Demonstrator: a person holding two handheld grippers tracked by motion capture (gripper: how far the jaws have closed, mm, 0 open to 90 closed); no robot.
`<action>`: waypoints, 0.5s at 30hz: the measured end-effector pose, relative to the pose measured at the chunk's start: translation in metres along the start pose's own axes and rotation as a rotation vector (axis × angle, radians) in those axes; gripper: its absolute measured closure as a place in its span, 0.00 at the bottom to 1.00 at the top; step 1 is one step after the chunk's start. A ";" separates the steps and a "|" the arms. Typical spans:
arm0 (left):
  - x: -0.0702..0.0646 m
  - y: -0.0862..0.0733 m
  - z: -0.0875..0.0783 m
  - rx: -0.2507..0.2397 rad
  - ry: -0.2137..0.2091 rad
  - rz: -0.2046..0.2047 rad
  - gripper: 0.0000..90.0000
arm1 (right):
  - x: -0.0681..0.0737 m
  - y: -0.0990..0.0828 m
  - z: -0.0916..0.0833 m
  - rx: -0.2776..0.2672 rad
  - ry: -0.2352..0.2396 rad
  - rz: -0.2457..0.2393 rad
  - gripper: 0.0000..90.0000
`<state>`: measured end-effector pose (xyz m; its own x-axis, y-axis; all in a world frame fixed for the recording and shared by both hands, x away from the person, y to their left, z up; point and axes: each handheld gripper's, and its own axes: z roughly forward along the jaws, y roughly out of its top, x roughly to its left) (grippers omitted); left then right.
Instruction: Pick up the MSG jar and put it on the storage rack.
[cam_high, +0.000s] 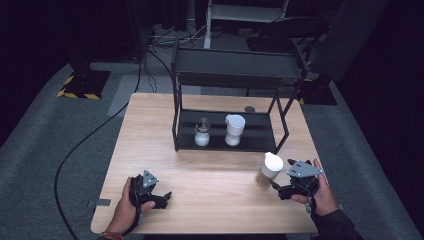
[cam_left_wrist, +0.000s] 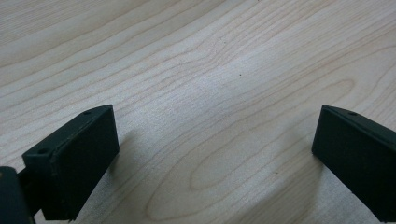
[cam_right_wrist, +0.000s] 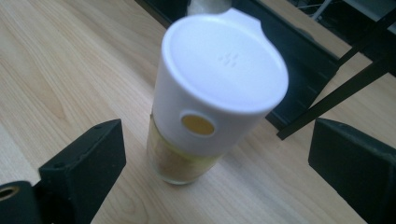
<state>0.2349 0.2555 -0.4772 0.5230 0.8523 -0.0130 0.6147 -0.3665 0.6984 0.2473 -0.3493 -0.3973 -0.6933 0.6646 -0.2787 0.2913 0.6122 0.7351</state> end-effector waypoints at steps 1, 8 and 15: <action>0.000 0.000 0.000 0.000 0.000 0.000 0.01 | 0.001 -0.002 0.001 0.004 -0.004 0.002 0.04; 0.000 0.000 0.000 0.000 0.001 -0.001 0.01 | 0.003 -0.016 0.007 0.027 -0.006 0.018 0.04; 0.000 0.000 0.000 0.000 0.001 -0.001 0.01 | 0.002 -0.029 0.018 0.076 -0.019 0.042 0.04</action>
<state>0.2347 0.2553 -0.4772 0.5218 0.8530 -0.0132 0.6152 -0.3656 0.6984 0.2487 -0.3581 -0.4306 -0.6668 0.6981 -0.2610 0.3696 0.6138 0.6976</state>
